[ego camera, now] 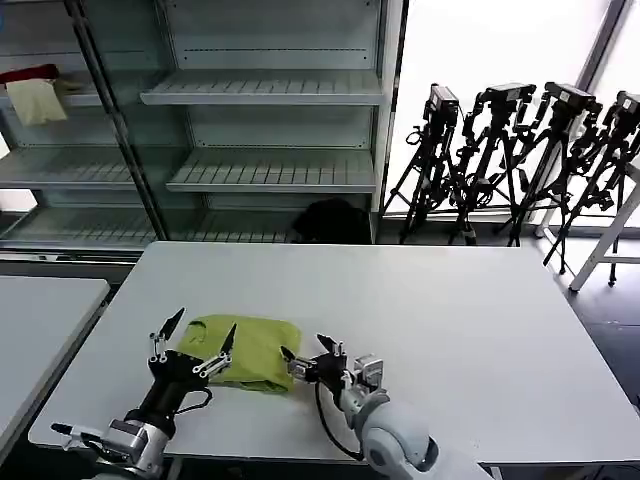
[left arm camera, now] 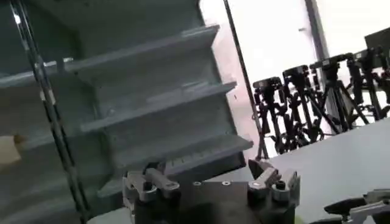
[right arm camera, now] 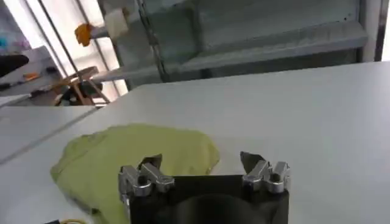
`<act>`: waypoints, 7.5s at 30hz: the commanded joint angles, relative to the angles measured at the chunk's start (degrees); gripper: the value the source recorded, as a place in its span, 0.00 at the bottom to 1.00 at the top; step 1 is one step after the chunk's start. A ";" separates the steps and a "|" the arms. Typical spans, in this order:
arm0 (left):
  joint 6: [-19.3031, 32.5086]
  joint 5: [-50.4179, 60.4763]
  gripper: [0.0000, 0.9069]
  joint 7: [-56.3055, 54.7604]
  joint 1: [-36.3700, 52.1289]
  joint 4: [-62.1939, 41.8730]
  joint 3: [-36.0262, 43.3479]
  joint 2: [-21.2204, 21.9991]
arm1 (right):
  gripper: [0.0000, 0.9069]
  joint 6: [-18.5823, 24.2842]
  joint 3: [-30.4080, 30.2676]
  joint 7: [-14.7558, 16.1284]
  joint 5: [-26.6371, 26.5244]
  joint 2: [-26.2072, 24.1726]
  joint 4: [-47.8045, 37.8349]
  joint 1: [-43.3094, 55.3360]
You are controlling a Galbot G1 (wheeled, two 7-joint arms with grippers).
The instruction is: Fold and organize the clothes.
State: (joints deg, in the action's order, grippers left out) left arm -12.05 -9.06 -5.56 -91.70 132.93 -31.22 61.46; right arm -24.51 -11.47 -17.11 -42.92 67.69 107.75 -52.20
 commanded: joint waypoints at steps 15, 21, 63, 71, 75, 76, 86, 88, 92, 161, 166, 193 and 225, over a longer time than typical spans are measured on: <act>0.23 -0.13 1.00 3.24 -1.51 -1.40 -0.18 1.70 | 0.18 0.34 -2.65 -0.41 1.59 2.18 -3.99 1.96; 0.40 -0.03 1.00 3.26 -1.57 -1.41 -0.27 1.66 | 0.00 1.59 -2.34 0.12 3.41 2.09 -3.69 2.15; 1.26 1.04 1.00 2.83 -2.89 -1.41 0.19 2.66 | 1.00 0.48 28.30 0.51 24.18 -21.78 2.87 -13.66; 1.20 1.12 1.00 2.75 -2.58 -1.53 0.61 2.65 | 1.00 6.03 40.17 5.55 14.14 -25.68 10.85 -18.97; 1.35 1.18 1.00 2.74 -2.66 -1.82 0.62 2.53 | 1.00 10.58 42.03 6.73 7.96 -24.08 11.30 -16.60; 1.39 1.19 1.00 2.72 -2.68 -1.85 0.63 2.53 | 1.00 11.95 41.17 6.64 6.54 -22.71 11.39 -15.67; 1.54 1.49 1.00 2.83 -3.05 -1.73 0.64 2.21 | 1.00 19.18 13.64 -2.28 -1.87 -3.34 4.34 -6.77; 1.63 1.47 1.00 2.82 -3.21 -1.76 0.52 2.14 | 1.00 19.03 9.34 -2.51 -1.90 -1.46 1.87 -5.96; 1.76 1.60 1.00 2.83 -3.20 -1.84 0.76 2.36 | 1.00 13.71 6.15 -7.67 -5.77 2.08 -0.76 -3.67; 2.79 2.13 1.00 2.54 -3.61 -2.11 1.02 2.73 | 1.00 3.84 18.36 -6.26 8.77 -11.30 8.94 -9.46; 3.60 1.76 1.00 2.21 -3.75 -2.33 1.40 3.16 | 1.00 12.92 23.94 1.84 9.02 -14.70 9.82 -15.89; 3.45 1.97 1.00 2.28 -4.99 -1.56 0.82 2.32 | 1.00 15.87 29.67 2.54 6.86 -19.10 11.17 -25.10; 4.18 2.37 1.00 2.41 -5.08 -1.82 1.07 2.69 | 1.00 14.45 16.06 2.66 10.08 -12.98 0.89 -17.81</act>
State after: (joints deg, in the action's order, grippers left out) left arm -7.90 -6.72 -3.19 -96.67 131.13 -30.11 64.20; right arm -10.22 7.06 -14.93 -33.72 53.60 111.63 -70.88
